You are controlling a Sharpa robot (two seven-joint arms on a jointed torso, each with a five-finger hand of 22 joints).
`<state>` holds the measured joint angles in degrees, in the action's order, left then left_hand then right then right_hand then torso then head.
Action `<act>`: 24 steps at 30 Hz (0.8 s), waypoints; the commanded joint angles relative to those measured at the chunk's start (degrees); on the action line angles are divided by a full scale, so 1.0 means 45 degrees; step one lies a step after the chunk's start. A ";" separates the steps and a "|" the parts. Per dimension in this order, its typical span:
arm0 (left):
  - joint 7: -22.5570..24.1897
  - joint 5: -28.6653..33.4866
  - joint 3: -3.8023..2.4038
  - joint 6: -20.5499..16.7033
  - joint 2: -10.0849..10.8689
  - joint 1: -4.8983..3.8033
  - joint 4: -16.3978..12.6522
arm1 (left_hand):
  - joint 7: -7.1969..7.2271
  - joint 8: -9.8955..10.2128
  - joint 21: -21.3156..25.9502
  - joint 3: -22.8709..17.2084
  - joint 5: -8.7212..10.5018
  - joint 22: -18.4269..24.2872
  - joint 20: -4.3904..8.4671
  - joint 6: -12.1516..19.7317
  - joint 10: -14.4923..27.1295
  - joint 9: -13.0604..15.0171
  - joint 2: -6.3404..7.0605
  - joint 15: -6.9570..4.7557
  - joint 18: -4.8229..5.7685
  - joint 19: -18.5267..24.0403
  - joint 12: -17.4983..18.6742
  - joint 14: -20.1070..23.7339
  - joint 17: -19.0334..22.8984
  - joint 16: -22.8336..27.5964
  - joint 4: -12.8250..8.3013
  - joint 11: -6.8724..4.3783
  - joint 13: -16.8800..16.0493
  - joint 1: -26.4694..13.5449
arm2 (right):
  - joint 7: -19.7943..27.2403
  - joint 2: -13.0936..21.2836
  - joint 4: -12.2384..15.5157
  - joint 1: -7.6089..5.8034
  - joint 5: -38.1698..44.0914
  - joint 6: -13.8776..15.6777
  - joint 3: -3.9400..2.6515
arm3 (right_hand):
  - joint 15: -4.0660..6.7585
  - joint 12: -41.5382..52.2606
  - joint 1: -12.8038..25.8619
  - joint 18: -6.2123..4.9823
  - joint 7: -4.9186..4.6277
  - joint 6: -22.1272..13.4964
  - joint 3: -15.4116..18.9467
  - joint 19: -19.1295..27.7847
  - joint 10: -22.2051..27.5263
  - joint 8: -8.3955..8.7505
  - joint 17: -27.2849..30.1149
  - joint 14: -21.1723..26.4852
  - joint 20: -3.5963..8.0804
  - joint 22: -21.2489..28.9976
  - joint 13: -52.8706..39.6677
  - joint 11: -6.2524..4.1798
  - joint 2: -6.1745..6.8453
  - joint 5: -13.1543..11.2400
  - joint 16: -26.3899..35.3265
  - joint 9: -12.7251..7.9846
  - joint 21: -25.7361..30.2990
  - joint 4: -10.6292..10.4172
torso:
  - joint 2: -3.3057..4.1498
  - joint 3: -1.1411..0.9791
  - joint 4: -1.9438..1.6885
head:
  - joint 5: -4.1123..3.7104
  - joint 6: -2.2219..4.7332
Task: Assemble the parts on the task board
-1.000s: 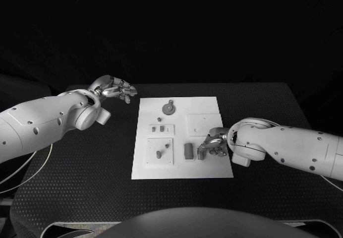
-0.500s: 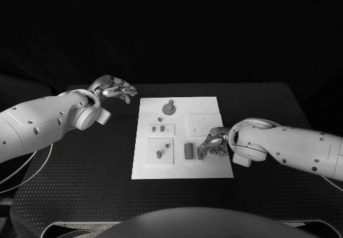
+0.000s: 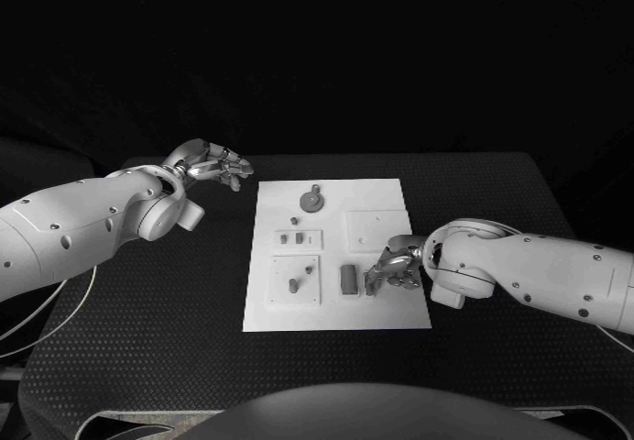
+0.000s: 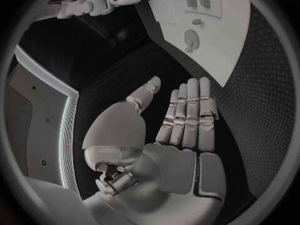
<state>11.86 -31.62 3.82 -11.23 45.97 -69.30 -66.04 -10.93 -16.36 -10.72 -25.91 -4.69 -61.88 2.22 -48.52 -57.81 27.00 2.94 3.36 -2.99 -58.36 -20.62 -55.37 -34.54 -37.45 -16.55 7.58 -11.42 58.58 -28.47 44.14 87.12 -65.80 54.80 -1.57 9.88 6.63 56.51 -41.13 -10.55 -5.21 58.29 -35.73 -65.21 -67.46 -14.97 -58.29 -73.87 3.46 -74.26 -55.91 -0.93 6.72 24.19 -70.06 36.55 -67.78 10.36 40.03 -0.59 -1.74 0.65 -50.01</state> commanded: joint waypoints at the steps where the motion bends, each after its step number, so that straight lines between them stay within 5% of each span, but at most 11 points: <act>1: 0.0080 0.0075 -0.0009 0.0150 -0.0003 -0.0015 -0.0017 | 0.0077 -0.0079 -0.0005 -0.0040 -0.0072 -0.0012 0.0035 0.0021 0.0055 -0.0015 -0.0025 -0.0009 -0.0121 -0.0076 -0.0077 -0.0060 -0.0012 0.0064 0.0026 -0.0015 -0.0017 -0.0150 | 0.0517 0.0148 0.0220 0.0011 0.1178 0.0037 -0.0004 | 0.0067 -0.0005 -0.0014 -0.0990 -0.0024 0.0006 -0.0019 -0.0052 0.0098 -0.0027 -0.0005 0.0039 0.0045 0.0013 0.0006 -0.0029 0.0197 -0.0019 0.0072 0.0022 0.0069 -0.0031 | -0.0001 -0.0001 -0.0004 | 0.0003 0.0002; 9: 0.0088 0.0075 -0.0007 0.0161 0.0019 -0.0015 -0.0020 | 0.0077 -0.0080 -0.0004 -0.0044 -0.0072 -0.0013 0.0035 0.0021 0.0056 -0.0016 -0.0032 -0.0009 -0.0122 -0.0077 -0.0079 -0.0061 -0.0016 0.0066 0.0027 -0.0015 -0.0019 -0.0150 | 0.1426 0.0527 0.0620 0.0013 0.2547 -0.0261 -0.0004 | 0.0147 0.0083 -0.0809 -0.0990 0.0090 0.0311 -0.0188 -0.0172 -0.0035 -0.0246 -0.0013 -0.0068 0.0142 -0.0011 0.0003 -0.0133 0.0422 -0.0032 0.0037 0.0153 0.0003 0.0496 | 0.0000 0.0004 0.0004 | 0.0006 0.0002; 24: 0.0092 0.0074 -0.0007 0.0167 0.0009 -0.0014 -0.0012 | 0.0079 -0.0086 -0.0003 -0.0049 -0.0073 -0.0018 0.0035 0.0018 0.0056 -0.0018 -0.0040 -0.0010 -0.0123 -0.0079 -0.0085 -0.0064 -0.0025 0.0071 0.0027 -0.0016 -0.0022 -0.0151 | 0.1627 0.0504 0.0661 0.0179 0.3337 -0.0281 -0.0002 | 0.0179 0.0148 -0.1578 -0.0990 0.0236 0.0711 -0.0096 -0.0317 -0.0354 -0.0557 0.0014 -0.0263 0.0112 -0.0033 0.0062 -0.0265 0.0111 -0.0035 -0.0001 0.0413 -0.0068 0.0777 | -0.0001 -0.0010 0.0000 | -0.0010 0.0002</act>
<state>11.86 -31.62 3.82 -11.18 46.09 -69.30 -66.02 -10.93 -16.36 -10.72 -25.91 -4.69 -61.86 2.22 -48.52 -57.81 27.01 2.72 3.37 -2.64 -58.36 -20.62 -55.37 -34.59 -37.45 -16.55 7.57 -11.46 58.35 -22.03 46.50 90.16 -65.07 67.83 -1.96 9.88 7.25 56.79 -47.85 -10.78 -4.16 61.19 -36.29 -66.36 -68.61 -17.16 -58.29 -74.94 4.00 -74.34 -55.68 -2.05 7.55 24.19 -70.06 38.34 -67.78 13.62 40.02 -0.62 -1.72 0.64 -50.01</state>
